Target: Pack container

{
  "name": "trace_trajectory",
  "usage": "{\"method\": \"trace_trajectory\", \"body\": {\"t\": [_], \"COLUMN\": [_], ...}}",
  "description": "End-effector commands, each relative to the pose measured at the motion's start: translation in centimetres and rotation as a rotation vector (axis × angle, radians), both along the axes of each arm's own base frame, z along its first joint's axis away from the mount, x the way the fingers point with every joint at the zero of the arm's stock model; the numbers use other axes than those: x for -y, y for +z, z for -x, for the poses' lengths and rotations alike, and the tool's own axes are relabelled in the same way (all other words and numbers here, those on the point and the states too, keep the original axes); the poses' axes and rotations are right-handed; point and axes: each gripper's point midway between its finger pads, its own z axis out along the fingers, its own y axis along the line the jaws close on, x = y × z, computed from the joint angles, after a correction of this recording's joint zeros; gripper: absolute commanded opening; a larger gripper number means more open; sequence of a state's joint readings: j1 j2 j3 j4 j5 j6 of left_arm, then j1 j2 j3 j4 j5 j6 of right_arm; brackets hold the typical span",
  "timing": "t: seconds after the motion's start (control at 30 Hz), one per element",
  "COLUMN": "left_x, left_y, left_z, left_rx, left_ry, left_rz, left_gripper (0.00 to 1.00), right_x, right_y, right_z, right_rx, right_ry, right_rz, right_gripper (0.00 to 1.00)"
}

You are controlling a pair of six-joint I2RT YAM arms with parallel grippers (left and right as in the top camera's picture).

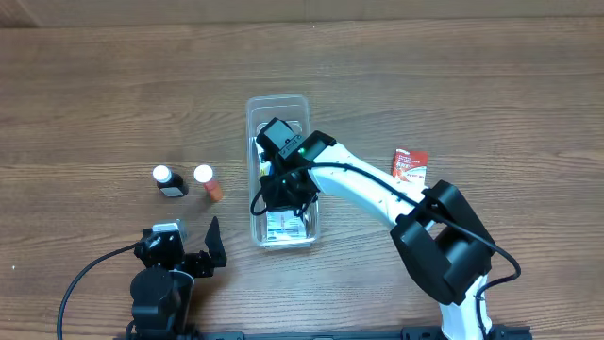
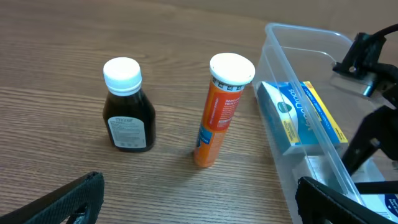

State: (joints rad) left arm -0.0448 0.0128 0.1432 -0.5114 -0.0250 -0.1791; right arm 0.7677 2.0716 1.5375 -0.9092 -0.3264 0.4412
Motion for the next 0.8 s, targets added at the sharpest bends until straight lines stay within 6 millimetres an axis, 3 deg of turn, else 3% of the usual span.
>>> {"method": "trace_trajectory", "body": {"t": [0.0,0.1,0.23,0.5,0.6,0.77], "left_x": [0.1,0.1,0.1,0.1,0.1,0.1], "left_y": [0.0,0.0,0.0,0.0,0.0,0.0], "left_z": [0.0,0.0,0.0,0.0,0.0,0.0], "left_rx": [0.006,0.006,0.006,0.006,0.006,0.006], "left_ry": [-0.012,-0.012,-0.012,-0.012,-0.012,-0.012], "left_rz": [-0.013,-0.013,-0.013,-0.013,-0.013,-0.013], "left_gripper": [1.00,1.00,1.00,1.00,1.00,1.00], "right_x": [0.0,0.8,1.8,3.6,3.4,2.2], "right_y": [2.4,4.9,6.9,4.3,2.9,1.3], "right_z": [-2.5,-3.3,-1.8,4.0,6.5,8.8], "right_rx": [0.074,0.090,0.030,-0.134,-0.169,-0.147], "right_ry": [0.062,0.079,0.100,0.195,0.276,0.393], "right_rz": [-0.017,0.016,0.057,0.177,0.187,0.179], "right_gripper": [0.04,0.04,0.04,0.04,0.04,0.04]}}
